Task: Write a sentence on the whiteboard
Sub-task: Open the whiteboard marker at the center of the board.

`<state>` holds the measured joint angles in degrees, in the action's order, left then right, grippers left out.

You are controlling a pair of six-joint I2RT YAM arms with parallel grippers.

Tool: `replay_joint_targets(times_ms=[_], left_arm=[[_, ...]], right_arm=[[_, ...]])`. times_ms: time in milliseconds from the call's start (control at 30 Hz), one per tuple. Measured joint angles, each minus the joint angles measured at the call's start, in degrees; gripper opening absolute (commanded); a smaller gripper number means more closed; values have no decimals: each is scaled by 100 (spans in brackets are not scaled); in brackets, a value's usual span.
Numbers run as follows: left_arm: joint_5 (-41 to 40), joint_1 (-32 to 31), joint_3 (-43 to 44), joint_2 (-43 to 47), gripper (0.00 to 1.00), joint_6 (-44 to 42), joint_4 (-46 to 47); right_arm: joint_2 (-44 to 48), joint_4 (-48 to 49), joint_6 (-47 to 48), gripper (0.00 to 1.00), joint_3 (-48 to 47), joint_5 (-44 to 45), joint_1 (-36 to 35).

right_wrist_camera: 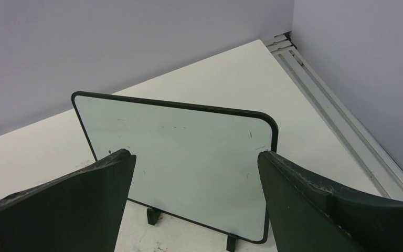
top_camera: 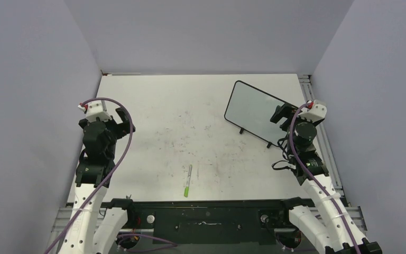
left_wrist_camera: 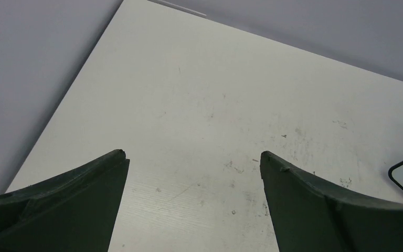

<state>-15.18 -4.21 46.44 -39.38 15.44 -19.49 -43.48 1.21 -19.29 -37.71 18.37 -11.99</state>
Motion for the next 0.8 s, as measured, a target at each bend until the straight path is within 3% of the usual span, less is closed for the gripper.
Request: replay_joint_targets(times_ms=[300,533,633,800], left_arm=[[-50,31,0,-94,96,120,-94],[328,-131,-79,-46,96,155,-192],[282,-901,-76,-199,96,282,-308],[-306,-3084,-63,-780,97,850,-831]], right_arm=[[-28,2,-26,90,0,-26,0],[-267,-48,-46,93,-157,-605,-33],[-317,-168,-17,94,-352,-1047,-131],[-485,-372,105,94,-787,-1519,-656]])
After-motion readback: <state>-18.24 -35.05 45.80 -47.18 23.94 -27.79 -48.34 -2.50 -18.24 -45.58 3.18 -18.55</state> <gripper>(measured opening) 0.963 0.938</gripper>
